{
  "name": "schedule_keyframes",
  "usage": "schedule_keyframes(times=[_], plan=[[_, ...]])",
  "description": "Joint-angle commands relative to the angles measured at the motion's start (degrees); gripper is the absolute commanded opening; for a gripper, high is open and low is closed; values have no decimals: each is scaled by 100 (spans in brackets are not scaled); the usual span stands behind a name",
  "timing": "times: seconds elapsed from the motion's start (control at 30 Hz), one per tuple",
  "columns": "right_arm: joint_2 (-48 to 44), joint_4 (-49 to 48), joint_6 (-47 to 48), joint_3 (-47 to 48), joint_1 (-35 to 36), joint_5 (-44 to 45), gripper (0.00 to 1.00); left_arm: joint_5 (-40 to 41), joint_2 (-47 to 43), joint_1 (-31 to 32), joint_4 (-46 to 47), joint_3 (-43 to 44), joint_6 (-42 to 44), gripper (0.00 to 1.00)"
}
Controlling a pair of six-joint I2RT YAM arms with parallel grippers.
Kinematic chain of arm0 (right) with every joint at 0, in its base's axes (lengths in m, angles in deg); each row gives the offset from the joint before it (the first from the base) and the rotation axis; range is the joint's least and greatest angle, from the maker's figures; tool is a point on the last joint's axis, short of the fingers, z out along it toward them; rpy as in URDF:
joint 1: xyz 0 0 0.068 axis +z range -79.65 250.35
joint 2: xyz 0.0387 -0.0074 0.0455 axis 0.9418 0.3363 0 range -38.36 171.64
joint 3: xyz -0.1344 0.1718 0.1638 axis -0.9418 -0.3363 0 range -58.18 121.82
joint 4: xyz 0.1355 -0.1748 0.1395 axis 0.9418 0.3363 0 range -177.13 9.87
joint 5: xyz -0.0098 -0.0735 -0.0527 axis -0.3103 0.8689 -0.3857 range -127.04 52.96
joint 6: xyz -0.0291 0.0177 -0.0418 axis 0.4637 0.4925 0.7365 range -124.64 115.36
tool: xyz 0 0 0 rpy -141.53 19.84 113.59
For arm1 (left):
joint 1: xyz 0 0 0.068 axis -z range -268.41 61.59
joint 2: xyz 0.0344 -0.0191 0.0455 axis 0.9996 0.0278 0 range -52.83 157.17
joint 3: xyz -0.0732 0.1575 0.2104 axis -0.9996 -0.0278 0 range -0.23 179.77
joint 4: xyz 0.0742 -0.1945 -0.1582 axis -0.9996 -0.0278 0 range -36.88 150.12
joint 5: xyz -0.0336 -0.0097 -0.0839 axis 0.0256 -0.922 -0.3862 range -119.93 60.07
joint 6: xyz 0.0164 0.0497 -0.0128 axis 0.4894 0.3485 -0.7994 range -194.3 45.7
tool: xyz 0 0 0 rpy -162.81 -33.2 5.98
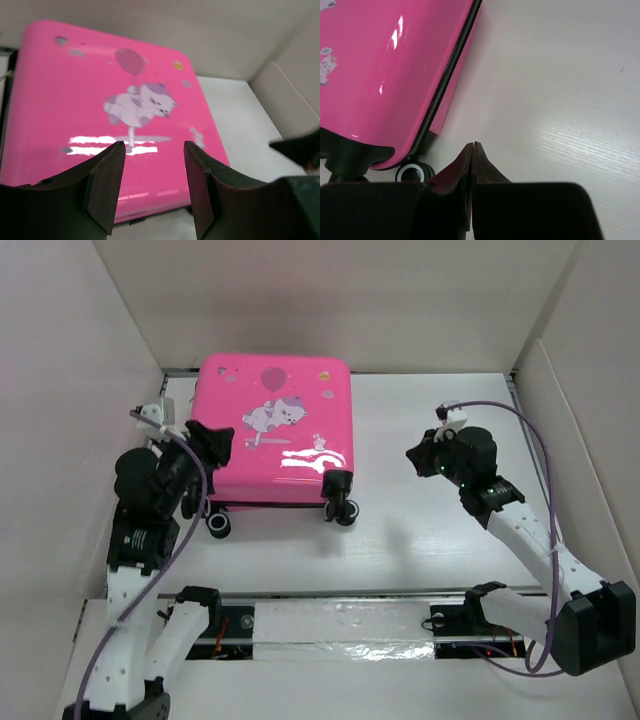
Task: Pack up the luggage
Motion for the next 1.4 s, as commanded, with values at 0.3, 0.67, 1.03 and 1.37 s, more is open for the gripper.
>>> schedule_keyframes(times=[0.3,0.67,1.03,1.37], plan=[[1132,-283,31,716,656,869,34,2057,3125,-1608,844,1158,-1587,47],[4049,-537,-487,2896,656,1028,36,1266,4979,-2761,1152,1132,-1553,47],[5624,122,-593,5164,840,747,37,544,4974,-2631,2090,-639,-2413,44],[5572,411,-163,5367,692,186,38,1220,2740,-910,2822,-2866,-3020,43]])
